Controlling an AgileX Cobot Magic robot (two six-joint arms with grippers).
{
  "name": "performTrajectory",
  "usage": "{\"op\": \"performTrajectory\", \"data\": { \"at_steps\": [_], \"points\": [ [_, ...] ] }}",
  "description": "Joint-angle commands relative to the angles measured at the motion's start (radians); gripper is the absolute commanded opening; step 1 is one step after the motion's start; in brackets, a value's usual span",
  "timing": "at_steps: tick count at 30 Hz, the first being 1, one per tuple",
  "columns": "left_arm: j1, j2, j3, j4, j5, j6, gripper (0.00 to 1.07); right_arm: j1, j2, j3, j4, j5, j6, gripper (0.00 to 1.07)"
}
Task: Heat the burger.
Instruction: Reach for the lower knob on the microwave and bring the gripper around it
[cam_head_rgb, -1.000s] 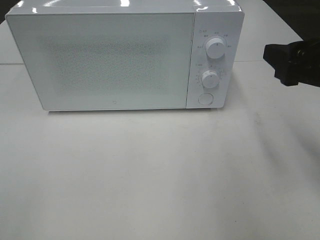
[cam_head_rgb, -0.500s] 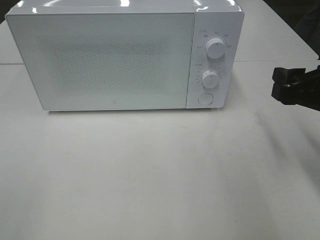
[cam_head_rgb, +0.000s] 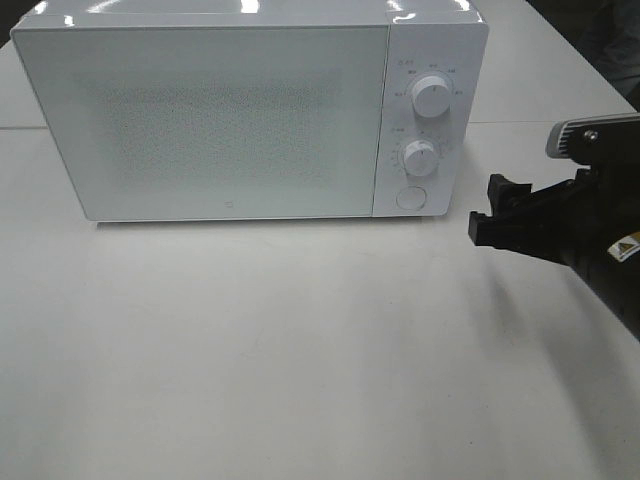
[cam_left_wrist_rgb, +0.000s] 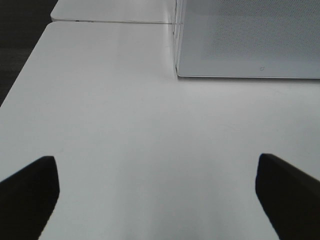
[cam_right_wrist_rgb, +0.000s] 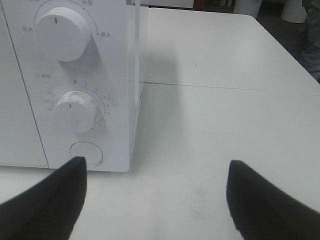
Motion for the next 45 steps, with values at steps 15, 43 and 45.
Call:
{"op": "performTrajectory", "data": {
  "at_steps": [15, 43, 45],
  "points": [
    [0.003, -0.020, 0.004, -0.009, -0.010, 0.003, 1.00, 0.257, 0.143, -0.140, 0.185, -0.066, -0.073, 0.75],
    [0.003, -0.016, 0.004, -0.009, -0.010, 0.003, 1.00, 0.256, 0.143, -0.156, 0.191, -0.069, -0.008, 0.75],
    [0.003, -0.016, 0.004, -0.009, -0.010, 0.003, 1.00, 0.250, 0.144, -0.157, 0.187, -0.069, -0.008, 0.75]
  ]
}}
